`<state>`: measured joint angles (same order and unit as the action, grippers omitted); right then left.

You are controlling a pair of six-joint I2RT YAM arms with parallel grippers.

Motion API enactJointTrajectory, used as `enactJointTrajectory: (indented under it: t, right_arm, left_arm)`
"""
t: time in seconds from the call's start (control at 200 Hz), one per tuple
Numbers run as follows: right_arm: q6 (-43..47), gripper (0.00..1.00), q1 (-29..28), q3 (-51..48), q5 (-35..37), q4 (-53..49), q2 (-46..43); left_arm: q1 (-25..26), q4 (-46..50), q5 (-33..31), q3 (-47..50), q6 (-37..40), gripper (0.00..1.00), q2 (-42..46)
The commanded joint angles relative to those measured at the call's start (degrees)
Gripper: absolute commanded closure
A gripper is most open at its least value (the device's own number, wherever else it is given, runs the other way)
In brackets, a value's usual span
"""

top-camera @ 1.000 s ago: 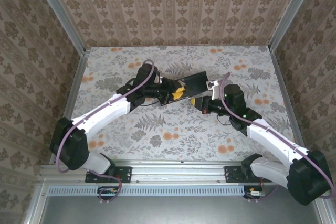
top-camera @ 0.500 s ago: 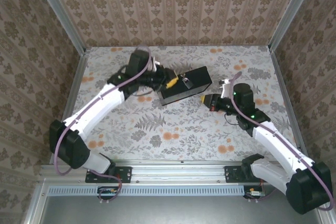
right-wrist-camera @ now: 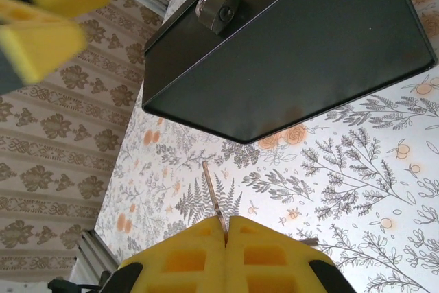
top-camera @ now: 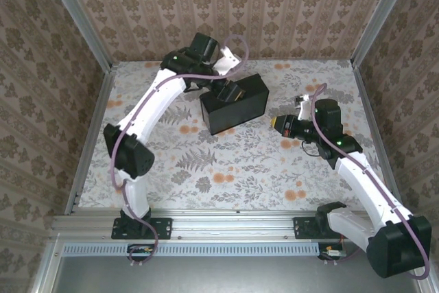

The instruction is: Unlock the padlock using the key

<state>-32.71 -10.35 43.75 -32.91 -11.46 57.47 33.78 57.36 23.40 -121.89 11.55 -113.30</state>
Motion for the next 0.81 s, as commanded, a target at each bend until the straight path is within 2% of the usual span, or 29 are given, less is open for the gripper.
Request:
enactJointTrajectory:
  t: [0.0,0.085,0.125,0.29,0.595,0.8]
  right_arm:
    - [0.4,1.0,0.14,0.86,-1.96,-3.36,-1.46]
    - [-0.5,1.0,0.07,0.39,-2.56,-3.64,-1.74]
    - [-0.79,1.0,0.07,0.16,-2.63,-3.73,-1.73]
    - [-1.0,1.0,0.07,0.0,-2.91,-4.31,-1.33]
    - [-1.83,1.0,0.08,-0.59,-3.37,-3.81,-0.49]
    - [-0.7,1.0,0.13,-0.46,-2.62,-5.78,-1.18]
  left_arm:
    - [-5.64,-0.69,3.25,-1.92,-0.69,0.29,-1.1]
    - [-9.47,-3.21,12.68,-1.61,-4.22,0.12,-3.41]
    - [-10.35,-4.47,16.36,-1.16,-4.75,0.12,-4.3]
    - [-10.95,-5.32,14.14,-1.46,-0.93,0.12,-6.82]
    - [-10.98,-4.39,16.2,-7.81,1.79,0.11,-14.4]
    - [-9.55,-1.86,18.43,-7.93,5.84,0.17,-16.6]
